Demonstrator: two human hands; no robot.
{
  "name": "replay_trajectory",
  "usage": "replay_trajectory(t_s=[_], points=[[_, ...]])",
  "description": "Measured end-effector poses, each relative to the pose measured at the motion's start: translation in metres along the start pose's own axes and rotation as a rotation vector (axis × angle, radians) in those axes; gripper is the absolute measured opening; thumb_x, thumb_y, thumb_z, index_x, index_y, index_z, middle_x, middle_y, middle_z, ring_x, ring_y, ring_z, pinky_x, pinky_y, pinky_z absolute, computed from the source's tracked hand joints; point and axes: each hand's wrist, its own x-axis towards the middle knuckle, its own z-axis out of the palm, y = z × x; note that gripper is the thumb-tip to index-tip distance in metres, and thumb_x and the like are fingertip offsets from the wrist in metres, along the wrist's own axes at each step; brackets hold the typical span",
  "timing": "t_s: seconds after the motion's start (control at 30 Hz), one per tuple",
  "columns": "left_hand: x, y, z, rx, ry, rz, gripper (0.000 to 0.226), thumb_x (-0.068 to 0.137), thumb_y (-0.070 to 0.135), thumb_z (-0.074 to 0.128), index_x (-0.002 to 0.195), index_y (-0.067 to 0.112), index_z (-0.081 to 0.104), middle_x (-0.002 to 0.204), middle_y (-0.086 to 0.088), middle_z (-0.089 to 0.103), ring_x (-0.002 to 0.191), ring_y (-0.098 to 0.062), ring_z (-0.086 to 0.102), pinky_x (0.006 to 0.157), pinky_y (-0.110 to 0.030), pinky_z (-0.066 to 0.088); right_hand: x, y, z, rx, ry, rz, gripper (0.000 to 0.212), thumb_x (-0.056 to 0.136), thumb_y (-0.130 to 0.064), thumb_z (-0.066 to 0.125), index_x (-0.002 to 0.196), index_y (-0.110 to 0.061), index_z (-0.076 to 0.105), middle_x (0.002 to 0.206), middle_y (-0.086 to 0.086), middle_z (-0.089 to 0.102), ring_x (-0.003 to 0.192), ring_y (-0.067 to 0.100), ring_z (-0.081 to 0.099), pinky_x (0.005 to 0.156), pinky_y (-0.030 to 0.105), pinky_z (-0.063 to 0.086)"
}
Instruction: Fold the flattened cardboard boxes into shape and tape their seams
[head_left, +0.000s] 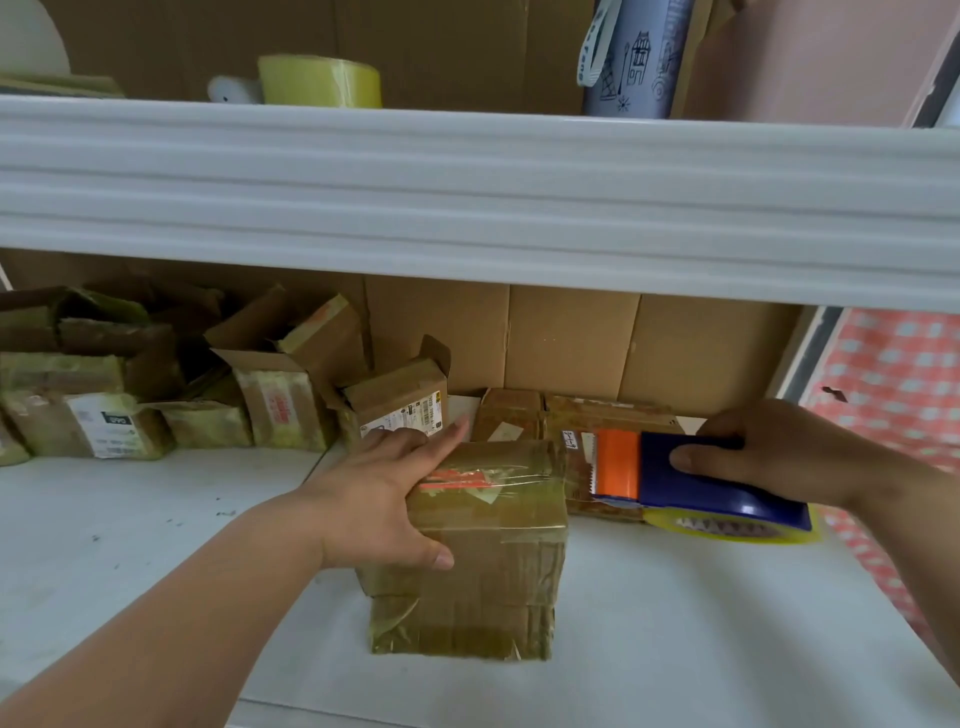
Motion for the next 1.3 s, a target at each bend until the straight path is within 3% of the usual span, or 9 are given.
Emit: replay_trajectory(t_s=[0.2,0.33,0.43,0.63,0.9,1.03,1.1,1.2,1.3], points=[[-0.006,0.008,-0.004,0.104,-0.068,0.009,0.092,0.073,0.079,0.059,0.118,0.083,-0.022,0.161,0.013,-0.003,0.148,-0.02,-0.005,0.123,-0.046,0.008,0.005,-0.005,0.022,-0.087,-0.075,0.01,0.052,0.079,-0.077,0.049,0.079,-0.029,0.07,0.076,-0.006,0.068,0.074,0.007,0.063,0.07,0.028,0.047],[-0.001,0.019,-0.007,0.325,-0.076,0.02,0.1,0.074,0.086,0.046,0.142,0.061,-0.022,0.159,0.01,-0.032,0.148,-0.023,-0.028,0.117,-0.055,-0.018,0.002,-0.011,0.029,-0.047,-0.082,0.027,0.048,0.086,-0.069,0.052,0.079,-0.025,0.068,0.077,-0.005,0.067,0.074,0.008,0.063,0.063,0.023,0.043],[0.008,0.042,-0.003,0.311,-0.058,0.073,0.109,0.075,0.089,0.04,0.15,0.042,-0.023,0.151,0.013,-0.041,0.141,-0.015,-0.038,0.118,-0.051,-0.02,-0.004,-0.013,0.031,-0.004,-0.081,0.036,0.045,0.086,-0.068,0.054,0.08,-0.025,0.068,0.077,-0.007,0.067,0.074,0.007,0.063,0.062,0.021,0.042],[0.015,0.05,0.012,0.274,-0.1,0.096,0.098,0.081,0.087,0.028,0.147,0.042,-0.028,0.15,0.013,-0.044,0.141,-0.013,-0.039,0.12,-0.05,-0.016,-0.014,-0.008,0.04,0.063,-0.101,0.04,0.057,0.065,-0.082,0.046,0.08,-0.03,0.065,0.078,-0.009,0.067,0.074,0.006,0.064,0.063,0.019,0.043],[0.016,0.069,0.015,0.203,0.016,0.091,0.105,0.065,0.096,0.04,0.136,0.063,-0.03,0.163,0.015,-0.014,0.15,-0.021,-0.009,0.118,-0.054,-0.005,-0.022,-0.004,0.045,0.165,-0.107,-0.001,0.088,0.04,-0.105,0.04,0.093,-0.041,0.07,0.09,-0.024,0.07,0.084,-0.004,0.064,0.074,0.016,0.046],[0.01,0.062,0.025,0.206,0.107,0.095,0.101,0.064,0.097,0.037,0.126,0.067,-0.036,0.161,0.011,0.0,0.147,-0.02,-0.001,0.119,-0.048,-0.001,-0.031,-0.003,0.047,0.185,-0.106,-0.059,0.037,0.064,-0.09,0.053,0.083,-0.059,0.064,0.079,-0.047,0.06,0.082,-0.016,0.059,0.069,0.007,0.038],[0.005,0.059,0.025,0.188,0.104,0.087,0.1,0.065,0.095,0.042,0.123,0.069,-0.037,0.16,0.01,0.001,0.147,-0.019,0.0,0.12,-0.046,-0.001,-0.038,0.0,0.047,0.257,-0.103,-0.062,0.017,0.067,-0.073,0.062,0.08,-0.061,0.066,0.082,-0.042,0.064,0.083,-0.013,0.062,0.071,0.009,0.041],[0.002,0.057,0.022,0.184,0.111,0.101,0.101,0.066,0.093,0.045,0.122,0.07,-0.036,0.157,0.011,0.005,0.144,-0.018,0.001,0.12,-0.044,-0.001,-0.045,0.008,0.046,0.309,-0.09,-0.065,0.043,0.07,-0.075,0.069,0.101,-0.047,0.071,0.098,-0.027,0.072,0.092,-0.005,0.067,0.087,0.024,0.052],[0.003,0.056,0.02,0.18,0.11,0.107,0.101,0.066,0.092,0.045,0.125,0.07,-0.033,0.156,0.012,0.007,0.144,-0.018,0.003,0.121,-0.043,0.001,-0.049,0.012,0.04,0.279,-0.086,-0.074,0.064,0.055,-0.084,0.062,0.104,-0.043,0.071,0.098,-0.022,0.073,0.09,0.0,0.068,0.088,0.029,0.055]])
